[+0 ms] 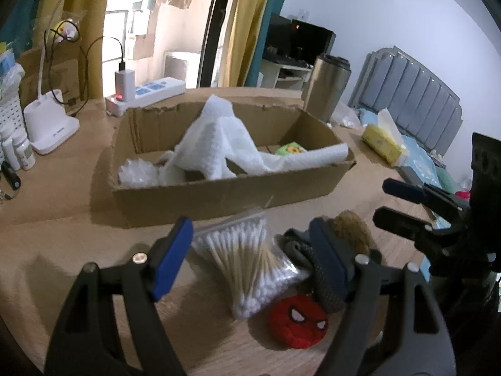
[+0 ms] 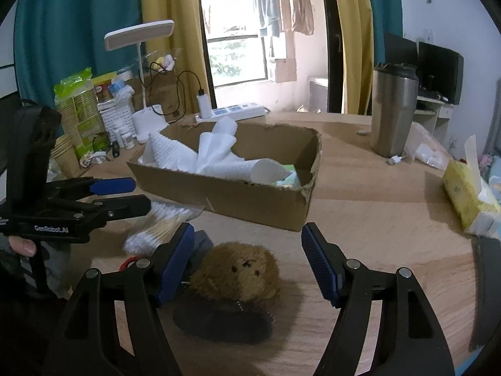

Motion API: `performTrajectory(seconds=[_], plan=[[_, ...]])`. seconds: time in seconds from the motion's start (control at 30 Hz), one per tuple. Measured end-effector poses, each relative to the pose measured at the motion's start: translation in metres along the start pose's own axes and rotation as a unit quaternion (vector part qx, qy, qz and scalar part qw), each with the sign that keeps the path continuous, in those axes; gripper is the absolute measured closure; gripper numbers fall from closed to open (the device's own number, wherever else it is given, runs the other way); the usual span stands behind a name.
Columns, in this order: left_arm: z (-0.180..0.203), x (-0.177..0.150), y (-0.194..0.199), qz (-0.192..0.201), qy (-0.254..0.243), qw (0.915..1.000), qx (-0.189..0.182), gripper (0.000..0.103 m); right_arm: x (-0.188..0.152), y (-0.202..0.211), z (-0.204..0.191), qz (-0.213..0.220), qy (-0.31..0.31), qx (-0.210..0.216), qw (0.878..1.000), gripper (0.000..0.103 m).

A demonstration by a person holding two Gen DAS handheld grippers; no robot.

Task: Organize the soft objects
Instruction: 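Move the right gripper toward the brown teddy bear on the table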

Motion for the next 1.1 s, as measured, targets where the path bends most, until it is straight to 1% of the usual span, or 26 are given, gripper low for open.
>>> performTrajectory(seconds=[0.27,0.6,0.8,1.1], plan=[[-0.006,-0.008,-0.013,-0.031,0.018,0.9993,0.009,0.025,-0.011,-0.011,-0.009,-0.021,-0.002,0.022,1.0,0.029],[-0.007,-0.016,-0.028,-0.061,0.027,0.9977,0.009,0.025,-0.02,-0.023,0.002,-0.043,-0.03,0.023,0.998,0.029],[-0.01,-0.018,-0.034,-0.073,0.035,0.9967,0.008,0.025,-0.027,-0.033,0.004,-0.064,-0.043,0.039,0.996,0.029],[-0.008,-0.02,-0.04,-0.084,0.033,0.9959,0.005,0.025,-0.031,-0.038,0.005,-0.069,-0.053,0.049,0.995,0.029]])
Point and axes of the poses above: each gripper's, at about its wrist camera, not at the fingertips, and y roughly against the way its jaws point, z to its right, x to its top, the point moved 3 cm from there along -y, roughly the way its jaws point, and after that the axes turned 4 degrees about -x, right-handed, at the moved point
